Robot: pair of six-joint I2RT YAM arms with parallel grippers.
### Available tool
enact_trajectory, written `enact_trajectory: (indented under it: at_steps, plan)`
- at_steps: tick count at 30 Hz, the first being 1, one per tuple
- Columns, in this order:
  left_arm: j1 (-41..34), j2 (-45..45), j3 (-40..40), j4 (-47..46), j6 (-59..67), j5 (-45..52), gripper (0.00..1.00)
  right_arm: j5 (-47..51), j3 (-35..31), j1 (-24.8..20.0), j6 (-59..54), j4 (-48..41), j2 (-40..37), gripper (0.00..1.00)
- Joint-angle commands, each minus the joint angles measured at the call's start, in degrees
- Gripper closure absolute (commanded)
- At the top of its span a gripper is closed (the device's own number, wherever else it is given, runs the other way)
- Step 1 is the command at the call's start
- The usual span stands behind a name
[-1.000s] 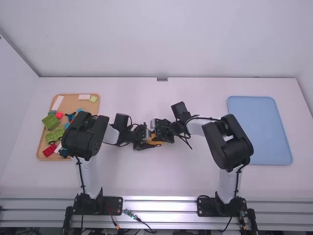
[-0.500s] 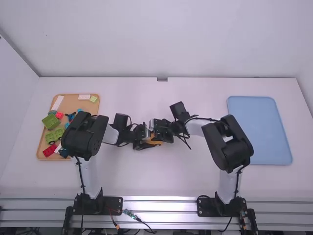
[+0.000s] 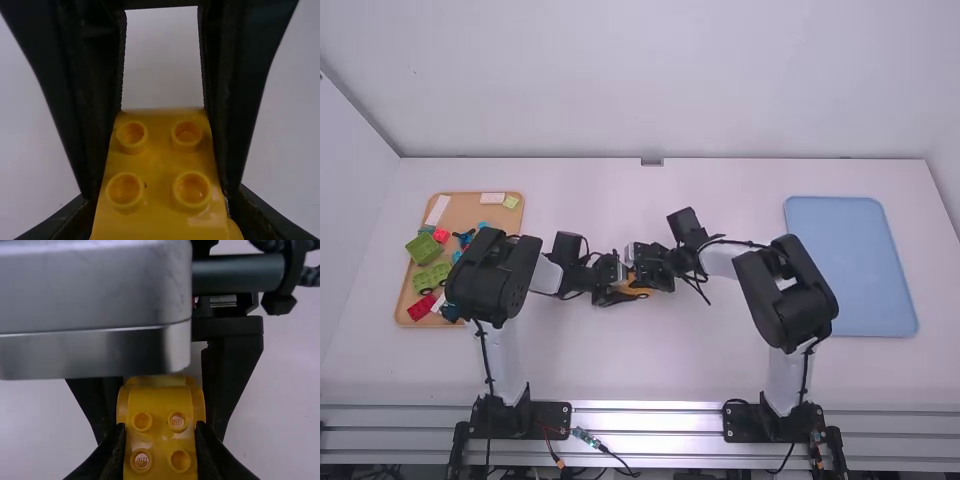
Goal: Assemble lego blocks to make yellow taxi
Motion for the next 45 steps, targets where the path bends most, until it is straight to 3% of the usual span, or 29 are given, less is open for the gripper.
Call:
enact_trajectory:
  at_steps: [1,30,42,45]
  plan:
    - [-1.27,0.67,0.24,-0.75,-0.41,1.62,0.56,6.43,-0.28,1.66,0.98,-0.57,2.85,0.75]
    - [-1.25,0.67,0.2,-0.95,-0.41,1.6,0.58,6.43,-0.28,1.53,1.68,-0.57,1.99,0.58]
    - [-1.31,0.67,0.2,-2.26,-0.43,-1.42,0.58,4.55,-0.37,-0.7,1.22,-3.37,-3.58,0.42]
    - [-1.29,0.67,0.2,-2.31,-0.43,-1.44,0.58,2.23,-0.39,-2.34,1.2,-3.61,-5.37,0.3]
